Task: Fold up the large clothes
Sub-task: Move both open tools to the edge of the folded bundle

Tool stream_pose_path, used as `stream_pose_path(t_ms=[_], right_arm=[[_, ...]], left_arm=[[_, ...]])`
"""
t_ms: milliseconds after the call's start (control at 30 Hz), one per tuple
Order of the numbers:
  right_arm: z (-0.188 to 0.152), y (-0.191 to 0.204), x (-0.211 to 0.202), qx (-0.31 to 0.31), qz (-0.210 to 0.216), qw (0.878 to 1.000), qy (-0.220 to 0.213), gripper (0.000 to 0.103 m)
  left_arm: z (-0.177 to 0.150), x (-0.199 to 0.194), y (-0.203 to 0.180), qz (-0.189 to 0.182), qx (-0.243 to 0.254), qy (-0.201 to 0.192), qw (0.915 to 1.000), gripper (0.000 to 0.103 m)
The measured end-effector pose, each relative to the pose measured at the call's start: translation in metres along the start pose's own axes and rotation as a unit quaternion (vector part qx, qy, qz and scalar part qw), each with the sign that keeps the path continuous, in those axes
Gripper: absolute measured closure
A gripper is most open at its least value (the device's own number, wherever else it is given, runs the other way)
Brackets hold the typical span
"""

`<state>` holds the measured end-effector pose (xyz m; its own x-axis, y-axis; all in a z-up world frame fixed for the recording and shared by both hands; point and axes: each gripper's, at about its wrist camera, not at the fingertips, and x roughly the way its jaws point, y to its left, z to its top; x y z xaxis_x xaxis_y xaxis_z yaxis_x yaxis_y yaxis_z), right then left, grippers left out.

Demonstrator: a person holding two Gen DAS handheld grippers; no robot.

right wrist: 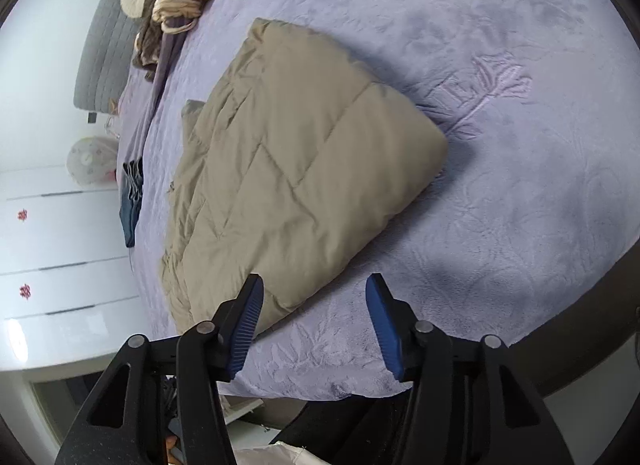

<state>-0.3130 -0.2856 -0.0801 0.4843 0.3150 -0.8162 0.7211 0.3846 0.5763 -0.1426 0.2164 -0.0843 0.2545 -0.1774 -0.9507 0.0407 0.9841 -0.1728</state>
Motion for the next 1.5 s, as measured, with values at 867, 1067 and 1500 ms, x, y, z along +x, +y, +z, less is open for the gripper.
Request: stream_pose_path(t_ms=[867,1067,1500], right_arm=[[-0.032,0.135,0.078,-0.127,-0.07,0.989,0.018,0.012],[-0.041,0.141,0.099,-0.109,-0.081,0.99,0.031,0.011],[-0.049,0.163,0.131,-0.114,-0.078,0.99,0.017,0.0]], left_arm=[[0.07,0.012,-0.002,-0.019,0.108,0.017,0.9938,0.001],[0.079,0.033,-0.004,-0.028,0.124,0.044,0.9909,0.001],[0.097,0.056,0.0,-0.06,0.138,0.055,0.9871,0.001]])
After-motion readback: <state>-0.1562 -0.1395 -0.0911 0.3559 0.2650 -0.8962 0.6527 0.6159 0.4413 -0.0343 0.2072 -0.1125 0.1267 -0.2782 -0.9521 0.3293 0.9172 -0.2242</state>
